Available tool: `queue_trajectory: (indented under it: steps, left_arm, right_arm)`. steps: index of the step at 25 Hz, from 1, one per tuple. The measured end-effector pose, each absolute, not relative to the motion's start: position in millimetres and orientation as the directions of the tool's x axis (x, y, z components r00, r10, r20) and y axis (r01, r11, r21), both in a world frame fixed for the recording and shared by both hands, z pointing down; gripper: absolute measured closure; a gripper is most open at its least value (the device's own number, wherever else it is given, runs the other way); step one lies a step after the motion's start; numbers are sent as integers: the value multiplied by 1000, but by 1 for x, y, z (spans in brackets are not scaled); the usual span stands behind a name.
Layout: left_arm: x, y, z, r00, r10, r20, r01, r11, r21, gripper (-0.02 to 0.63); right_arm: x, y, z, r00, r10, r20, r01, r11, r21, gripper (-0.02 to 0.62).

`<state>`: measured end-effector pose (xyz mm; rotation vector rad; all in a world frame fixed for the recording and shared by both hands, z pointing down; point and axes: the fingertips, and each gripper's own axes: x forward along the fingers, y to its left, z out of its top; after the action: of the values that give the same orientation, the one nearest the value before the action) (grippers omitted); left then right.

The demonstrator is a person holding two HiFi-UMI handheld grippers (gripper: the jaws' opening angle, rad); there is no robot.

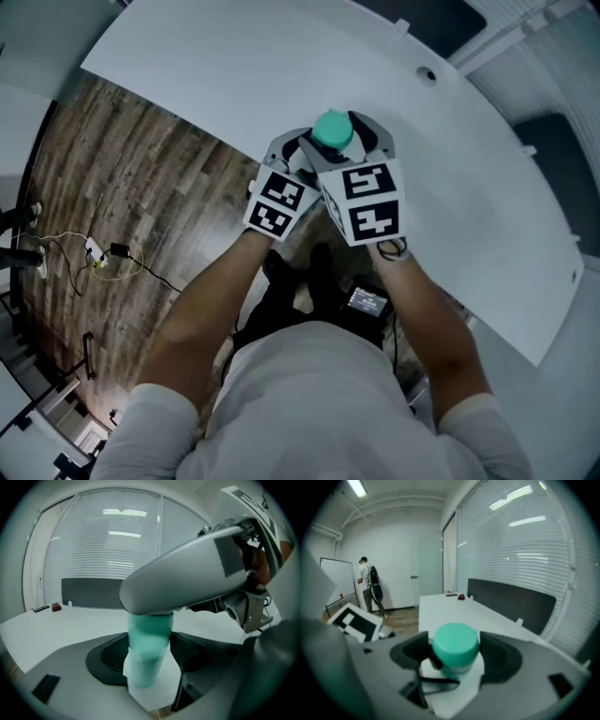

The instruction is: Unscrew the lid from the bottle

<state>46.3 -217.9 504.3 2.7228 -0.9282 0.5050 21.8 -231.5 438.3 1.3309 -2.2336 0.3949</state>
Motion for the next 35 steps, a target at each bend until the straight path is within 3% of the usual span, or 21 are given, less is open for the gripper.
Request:
queue_trajectory:
  steps: [4,10,20,24,27,35]
  left_arm:
    - [45,-220,504,717,-583,382,-662,-741,112,310]
    - [48,-218,505,751,-532,391,-606,-790,89,316]
    - [46,-209,505,867,-301,397,-361,-928,85,321]
    - [46,-209,506,877,-235,420,-295,-952,83,319]
    - [44,-210,505,850,-312,425,-359,-933,34,318]
    - [38,-211,517,661,-639,394,-693,-721,-7,316]
  right_arm:
    - [25,-236,440,-357,-744,565,-892,451,30,263]
    - [30,-233,444,-406,-719,564,-861,507,27,279]
    - [22,-222,444,-575,-571,586,-687,726,32,279]
    - [22,-223,445,-611,-536,582,-671,741,-21,279]
    - [22,-225,447,-576,-571,585,-708,706,-8,279]
    - [20,-226,446,-470,-671,574,-820,573,-1,279]
